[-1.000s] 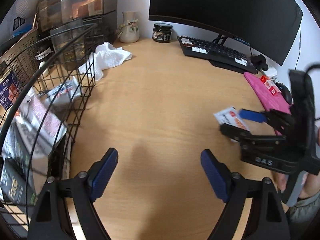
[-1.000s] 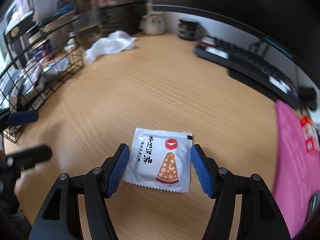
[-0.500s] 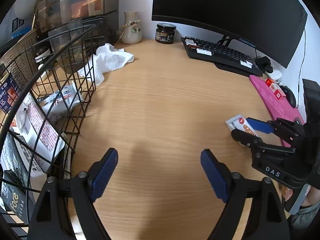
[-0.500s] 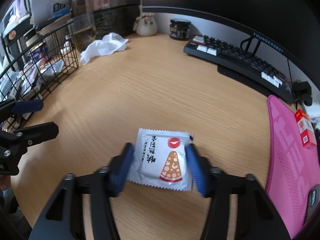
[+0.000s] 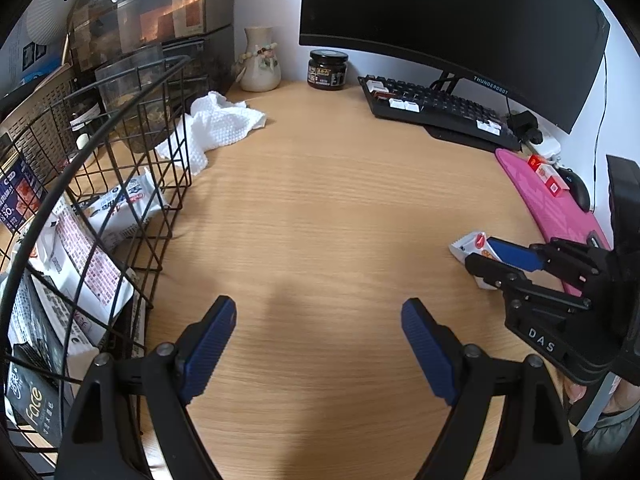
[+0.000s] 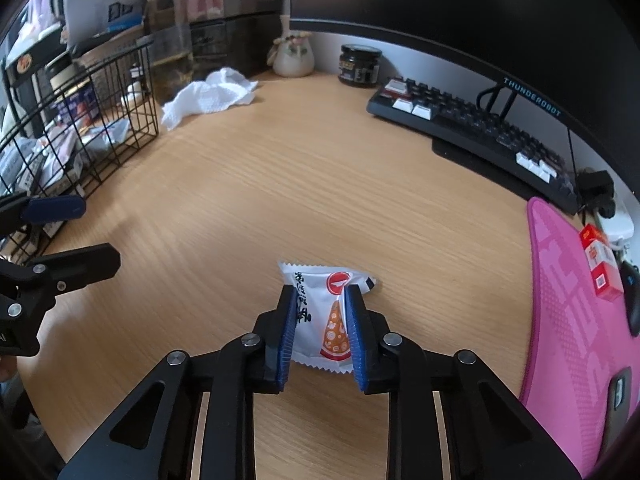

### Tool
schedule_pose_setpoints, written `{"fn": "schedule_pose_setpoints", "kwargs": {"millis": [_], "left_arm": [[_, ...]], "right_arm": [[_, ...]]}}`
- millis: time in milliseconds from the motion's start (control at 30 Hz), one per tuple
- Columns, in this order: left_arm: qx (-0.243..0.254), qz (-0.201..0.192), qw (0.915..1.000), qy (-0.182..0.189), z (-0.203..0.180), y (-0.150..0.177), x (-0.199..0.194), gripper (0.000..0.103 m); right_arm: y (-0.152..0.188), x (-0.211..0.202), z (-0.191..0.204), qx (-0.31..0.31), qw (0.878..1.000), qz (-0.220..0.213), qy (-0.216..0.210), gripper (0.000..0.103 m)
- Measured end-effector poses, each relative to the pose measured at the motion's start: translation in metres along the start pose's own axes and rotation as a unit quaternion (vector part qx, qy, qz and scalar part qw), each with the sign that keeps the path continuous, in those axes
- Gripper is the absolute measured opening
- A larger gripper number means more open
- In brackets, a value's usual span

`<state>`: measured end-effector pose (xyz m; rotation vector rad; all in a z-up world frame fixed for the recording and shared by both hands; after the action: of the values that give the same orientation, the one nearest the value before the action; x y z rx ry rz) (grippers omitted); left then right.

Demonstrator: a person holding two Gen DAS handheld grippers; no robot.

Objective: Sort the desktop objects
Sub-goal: 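Grasp the white sachet with the right gripper, then carry the sachet over the wire basket and open the right gripper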

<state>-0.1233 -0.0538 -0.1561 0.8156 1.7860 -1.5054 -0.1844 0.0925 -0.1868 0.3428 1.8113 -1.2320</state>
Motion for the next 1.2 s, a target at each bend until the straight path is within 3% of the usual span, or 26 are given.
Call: {"fn": "schedule_pose_setpoints", "kwargs": {"millis": [433, 600, 833, 1000, 1200], "left_arm": [[0.001, -0.016, 0.9999, 0.004, -0.002, -0.007, -0.016, 0.085], [0.0, -0.047, 0.9984, 0.031, -0.011, -0.025, -0.051, 0.085], [0.016, -0.143, 0.9896, 0.009, -0.016, -0.061, -0.124, 0.085], [-0.012, -0.194, 0.981, -0.007, 0.014, -0.078, -0.171, 0.085], [-0.065, -0.211, 0.9739, -0.053, 0.08, -0.071, -0.2, 0.085]], "right_arm": [[-0.009, -0.018, 0.001, 0.009, 1.0, -0.021, -0.004, 0.02], [-0.034, -0.056, 0.006, 0.001, 0.998, -0.065, -0.001, 0.02], [-0.081, -0.116, 0.029, -0.024, 0.991, -0.134, 0.001, 0.02], [-0.117, -0.152, 0.065, -0.062, 0.983, -0.173, -0.006, 0.02], [-0.151, -0.168, 0.13, -0.112, 0.973, -0.197, -0.043, 0.02]]}}
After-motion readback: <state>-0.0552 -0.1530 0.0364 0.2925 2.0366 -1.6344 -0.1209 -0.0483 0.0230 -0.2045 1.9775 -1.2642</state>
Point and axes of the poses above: each gripper's, at about its wrist camera, not at the fingertips, and x roughly the way its jaws point, z to its left, y to its underside, the point moved 8 cm from there along x, roughly the way its jaws point, and after that the axes turned 3 degrees about -x, right-handed, at the moved point
